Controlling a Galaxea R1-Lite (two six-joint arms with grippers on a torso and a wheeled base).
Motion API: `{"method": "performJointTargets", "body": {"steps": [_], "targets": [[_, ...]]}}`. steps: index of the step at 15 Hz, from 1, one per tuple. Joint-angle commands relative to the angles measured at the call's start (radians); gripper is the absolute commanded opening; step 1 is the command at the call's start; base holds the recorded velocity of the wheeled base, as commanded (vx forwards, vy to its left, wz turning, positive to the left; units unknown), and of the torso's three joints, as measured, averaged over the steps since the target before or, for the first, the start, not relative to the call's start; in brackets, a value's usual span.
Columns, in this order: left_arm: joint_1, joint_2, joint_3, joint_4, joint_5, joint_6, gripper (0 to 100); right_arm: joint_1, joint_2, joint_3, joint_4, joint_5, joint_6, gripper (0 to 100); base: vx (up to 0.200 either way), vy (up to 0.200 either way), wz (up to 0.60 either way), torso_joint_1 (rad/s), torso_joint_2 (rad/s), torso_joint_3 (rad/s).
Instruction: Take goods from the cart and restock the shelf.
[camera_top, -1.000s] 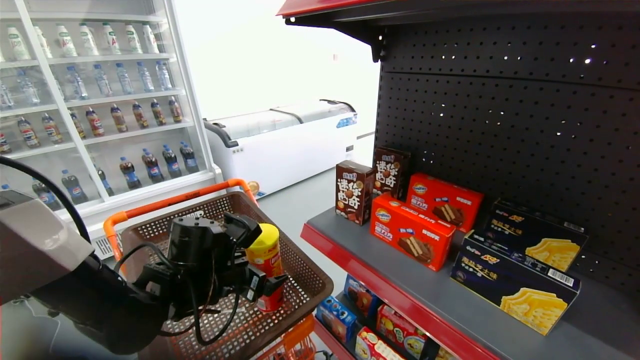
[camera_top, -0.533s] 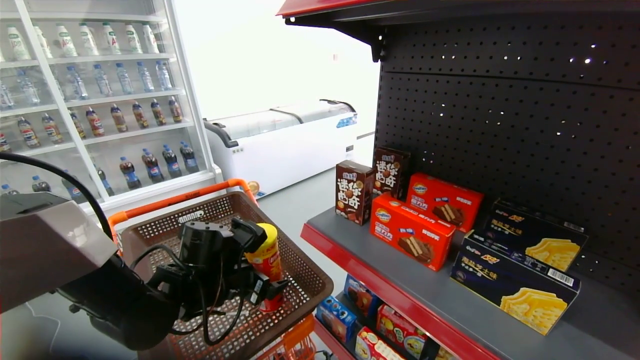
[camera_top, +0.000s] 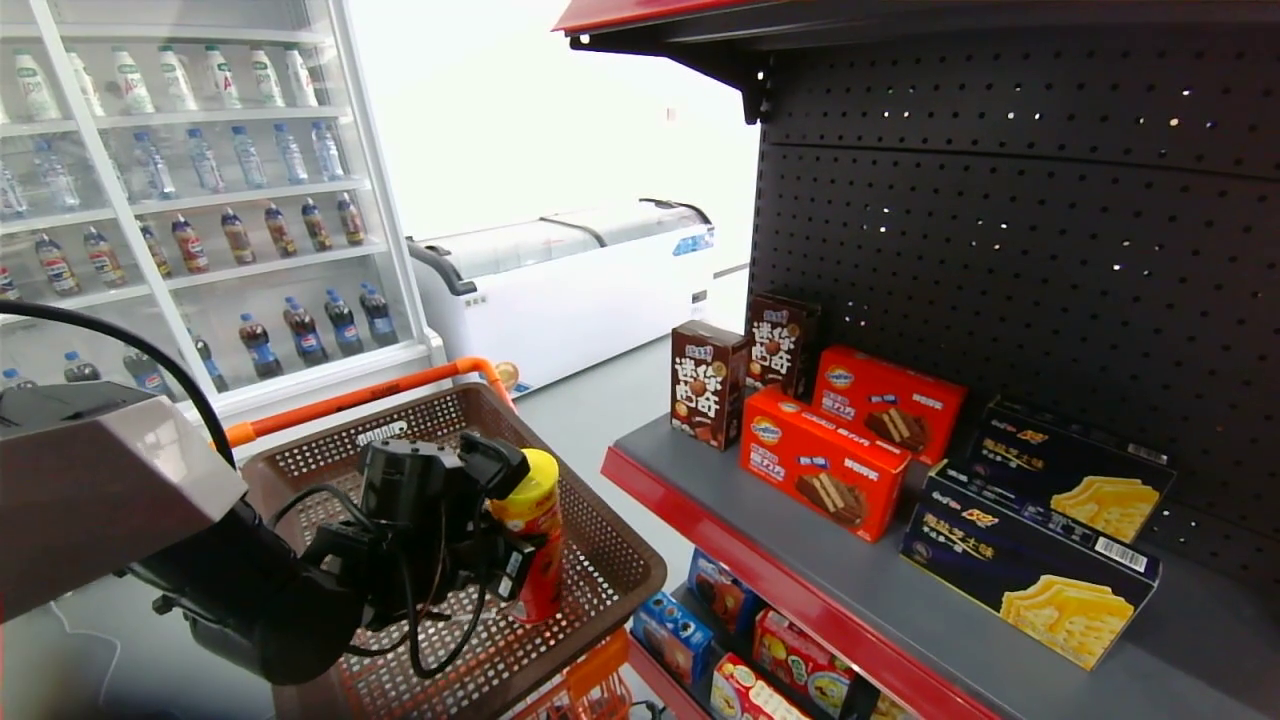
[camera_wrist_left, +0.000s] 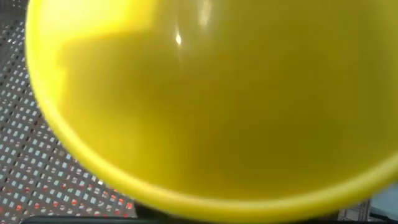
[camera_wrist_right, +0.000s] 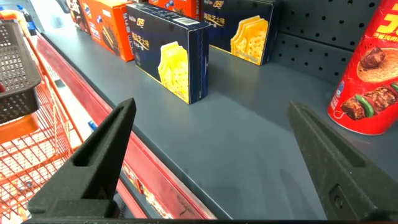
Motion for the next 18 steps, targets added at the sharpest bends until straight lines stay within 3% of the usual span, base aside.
{"method": "performJointTargets", "body": {"steps": [1, 3, 10, 13, 17, 18], "targets": [[0.005, -0.032, -0.019, 0.001, 0.007, -0.006, 0, 0.000, 0.000, 0.000, 0.000, 0.001, 0.000, 100, 0.000, 0.000, 0.00, 0.000, 0.00, 0.000], [0.028, -0.087, -0.040, 0.013, 0.010, -0.001, 0, 0.000, 0.000, 0.000, 0.000, 0.001, 0.000, 100, 0.000, 0.000, 0.00, 0.000, 0.00, 0.000], [0.060, -0.305, -0.155, 0.283, -0.014, -0.009, 0, 0.000, 0.000, 0.000, 0.000, 0.001, 0.000, 100, 0.000, 0.000, 0.00, 0.000, 0.00, 0.000], [0.053, -0.409, -0.157, 0.374, -0.052, -0.054, 0, 0.000, 0.000, 0.000, 0.000, 0.001, 0.000, 100, 0.000, 0.000, 0.00, 0.000, 0.00, 0.000], [0.059, -0.518, -0.157, 0.486, -0.042, -0.057, 0, 0.001, 0.000, 0.000, 0.000, 0.001, 0.000, 100, 0.000, 0.000, 0.00, 0.000, 0.00, 0.000], [0.054, -0.595, -0.162, 0.543, -0.062, -0.129, 0, 0.001, 0.000, 0.000, 0.000, 0.001, 0.000, 100, 0.000, 0.000, 0.00, 0.000, 0.00, 0.000]]}}
